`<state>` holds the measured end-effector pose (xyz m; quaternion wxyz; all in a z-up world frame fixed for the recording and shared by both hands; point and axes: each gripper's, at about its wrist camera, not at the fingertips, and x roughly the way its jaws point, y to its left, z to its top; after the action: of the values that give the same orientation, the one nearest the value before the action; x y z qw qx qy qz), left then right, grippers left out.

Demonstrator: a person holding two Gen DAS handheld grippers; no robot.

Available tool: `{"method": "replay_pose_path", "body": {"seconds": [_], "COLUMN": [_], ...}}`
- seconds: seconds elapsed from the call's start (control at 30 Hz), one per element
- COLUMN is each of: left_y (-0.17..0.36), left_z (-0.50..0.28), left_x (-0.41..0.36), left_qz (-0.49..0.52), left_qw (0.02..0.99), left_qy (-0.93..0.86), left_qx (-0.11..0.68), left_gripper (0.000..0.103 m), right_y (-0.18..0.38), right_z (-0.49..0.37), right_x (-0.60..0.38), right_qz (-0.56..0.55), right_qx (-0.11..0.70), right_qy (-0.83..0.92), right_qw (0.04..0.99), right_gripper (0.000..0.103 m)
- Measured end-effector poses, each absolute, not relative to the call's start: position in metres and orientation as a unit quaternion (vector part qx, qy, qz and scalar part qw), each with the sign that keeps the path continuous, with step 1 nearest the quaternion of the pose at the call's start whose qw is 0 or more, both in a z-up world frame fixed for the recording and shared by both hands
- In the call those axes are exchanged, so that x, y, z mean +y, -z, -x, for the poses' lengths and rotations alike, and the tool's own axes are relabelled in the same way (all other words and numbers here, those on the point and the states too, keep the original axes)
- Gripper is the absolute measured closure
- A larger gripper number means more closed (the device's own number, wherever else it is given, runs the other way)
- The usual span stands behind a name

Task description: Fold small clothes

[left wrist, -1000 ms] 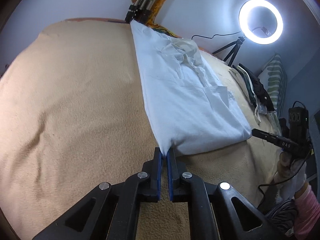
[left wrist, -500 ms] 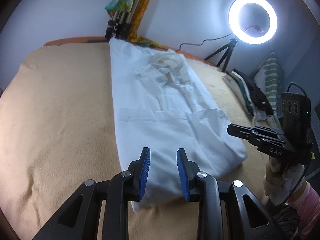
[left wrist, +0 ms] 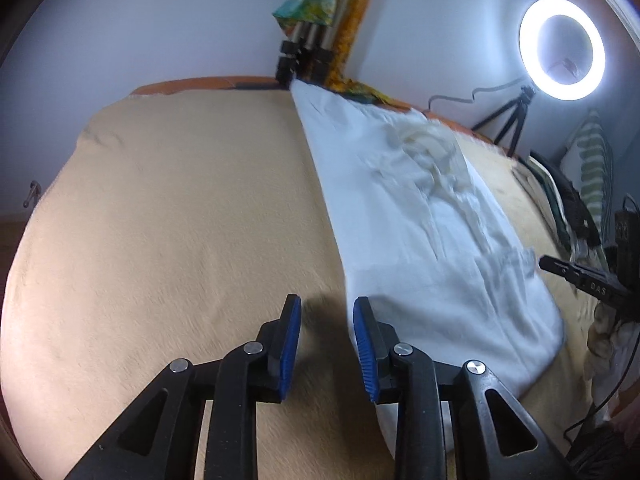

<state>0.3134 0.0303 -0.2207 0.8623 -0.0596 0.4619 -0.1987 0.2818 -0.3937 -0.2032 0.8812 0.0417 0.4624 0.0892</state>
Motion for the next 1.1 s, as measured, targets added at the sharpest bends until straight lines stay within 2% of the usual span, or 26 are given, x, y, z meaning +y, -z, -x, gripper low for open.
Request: {"method": "replay_pose_path", "body": {"seconds": [0.03, 0.07, 0.1, 0.17, 0.2, 0.23, 0.3, 0.63, 1.1], "left_y": [0.216, 0.213, 0.207, 0.197, 0.192, 0.189, 0.186, 0.207, 0.233], "left_z": [-0.32, -0.326, -0.334, -0.348, -0.358, -0.368, -0.387, -0.484, -0.545], "left_x": [0.033, 0.035, 0.035, 0.035, 0.033, 0.033, 0.031, 0.013, -0.015], "left_qz": [0.068, 0.072, 0.074, 0.075, 0.076, 0.079, 0.088, 0.112, 0.091], "left_qw": [0.863, 0.865, 0.868, 0.874, 0.876, 0.879, 0.881, 0.87, 0.869], "left_qy": [0.199, 0.2, 0.199, 0.203, 0.205, 0.204, 0.202, 0.195, 0.183], "left_qx": [0.459, 0.455, 0.449, 0.436, 0.429, 0.424, 0.418, 0.438, 0.451], "left_gripper": [0.071, 0.068, 0.062, 0.059, 0.055, 0.05, 0.045, 0.044, 0.044], "right_y": [0.197, 0.192, 0.187, 0.177, 0.174, 0.171, 0.168, 0.186, 0.21], "right_z": [-0.283, -0.285, -0.287, -0.294, -0.299, -0.307, -0.324, -0.429, -0.529], "right_x": [-0.399, -0.402, -0.405, -0.409, -0.41, -0.41, -0.41, -0.409, -0.368], "right_qz": [-0.049, -0.054, -0.057, -0.056, -0.055, -0.05, -0.042, -0.073, -0.023], "right_qx": [0.455, 0.446, 0.437, 0.416, 0.41, 0.409, 0.413, 0.438, 0.457], "right_qy": [-0.094, -0.099, -0.101, -0.107, -0.11, -0.117, -0.127, -0.14, -0.125], "right_qw": [0.884, 0.888, 0.892, 0.902, 0.904, 0.904, 0.901, 0.885, 0.881], "right_gripper": [0.093, 0.084, 0.07, 0.055, 0.053, 0.053, 0.053, 0.053, 0.056]}}
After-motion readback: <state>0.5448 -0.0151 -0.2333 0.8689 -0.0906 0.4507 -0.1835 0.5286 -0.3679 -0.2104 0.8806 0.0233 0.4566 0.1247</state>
